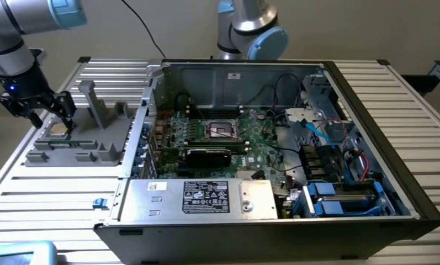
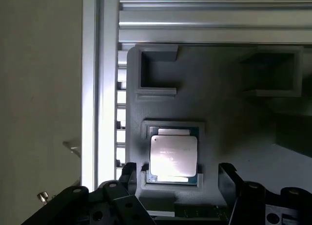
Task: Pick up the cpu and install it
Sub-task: 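Pick up the cpu and move it towards the insertion slot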
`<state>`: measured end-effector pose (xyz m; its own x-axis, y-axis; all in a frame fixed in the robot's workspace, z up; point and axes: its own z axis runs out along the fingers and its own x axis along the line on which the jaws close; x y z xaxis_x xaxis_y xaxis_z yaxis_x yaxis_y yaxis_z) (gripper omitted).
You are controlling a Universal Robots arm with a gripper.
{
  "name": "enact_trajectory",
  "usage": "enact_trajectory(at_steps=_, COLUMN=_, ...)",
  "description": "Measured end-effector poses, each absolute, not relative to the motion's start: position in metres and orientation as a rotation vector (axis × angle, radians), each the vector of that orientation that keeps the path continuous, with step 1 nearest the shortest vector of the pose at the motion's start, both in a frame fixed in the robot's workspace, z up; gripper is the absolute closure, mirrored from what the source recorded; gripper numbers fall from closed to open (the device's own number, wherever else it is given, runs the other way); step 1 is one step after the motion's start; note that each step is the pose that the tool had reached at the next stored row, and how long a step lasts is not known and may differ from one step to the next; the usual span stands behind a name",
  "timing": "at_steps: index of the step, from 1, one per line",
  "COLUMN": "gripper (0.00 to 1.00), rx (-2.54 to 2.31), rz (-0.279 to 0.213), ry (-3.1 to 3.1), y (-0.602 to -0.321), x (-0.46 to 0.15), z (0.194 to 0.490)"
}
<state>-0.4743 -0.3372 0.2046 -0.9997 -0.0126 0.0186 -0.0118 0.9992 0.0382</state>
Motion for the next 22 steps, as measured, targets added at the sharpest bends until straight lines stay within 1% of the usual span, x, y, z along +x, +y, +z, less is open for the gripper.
enact_trajectory(at_steps=22, gripper=0.23, rx=0.011, rz=-0.059, ry=-3.132, y=-0.332, x=-0.477, z=0.192)
